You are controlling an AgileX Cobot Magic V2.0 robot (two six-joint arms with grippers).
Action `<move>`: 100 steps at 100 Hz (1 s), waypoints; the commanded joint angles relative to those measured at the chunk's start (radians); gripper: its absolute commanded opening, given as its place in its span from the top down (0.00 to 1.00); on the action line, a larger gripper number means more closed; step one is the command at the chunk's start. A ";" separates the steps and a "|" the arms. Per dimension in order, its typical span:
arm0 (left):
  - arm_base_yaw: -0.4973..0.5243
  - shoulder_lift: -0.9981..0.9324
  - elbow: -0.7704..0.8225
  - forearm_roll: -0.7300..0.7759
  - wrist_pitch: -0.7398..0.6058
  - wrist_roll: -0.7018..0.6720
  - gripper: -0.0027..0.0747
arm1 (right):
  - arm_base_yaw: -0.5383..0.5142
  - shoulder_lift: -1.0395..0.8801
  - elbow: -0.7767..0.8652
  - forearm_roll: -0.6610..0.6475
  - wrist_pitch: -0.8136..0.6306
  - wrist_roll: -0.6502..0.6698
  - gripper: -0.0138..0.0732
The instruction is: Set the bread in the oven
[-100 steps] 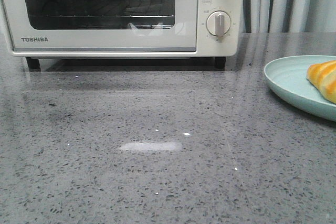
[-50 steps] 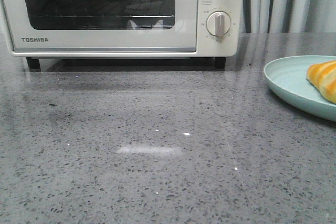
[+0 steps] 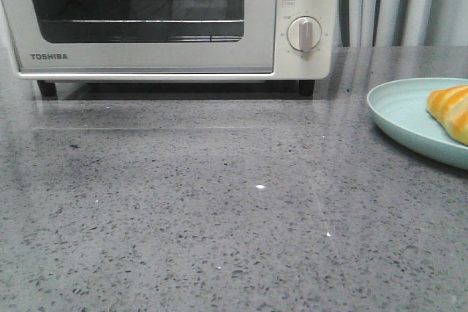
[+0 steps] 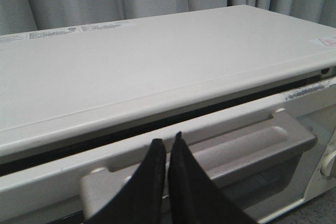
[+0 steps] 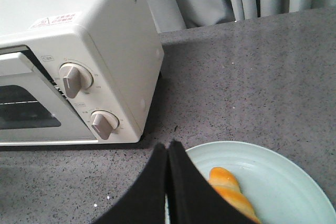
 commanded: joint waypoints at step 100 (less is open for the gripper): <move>-0.079 -0.167 0.450 -0.149 0.040 -0.007 0.99 | 0.001 -0.074 -0.037 -0.017 -0.080 -0.012 0.92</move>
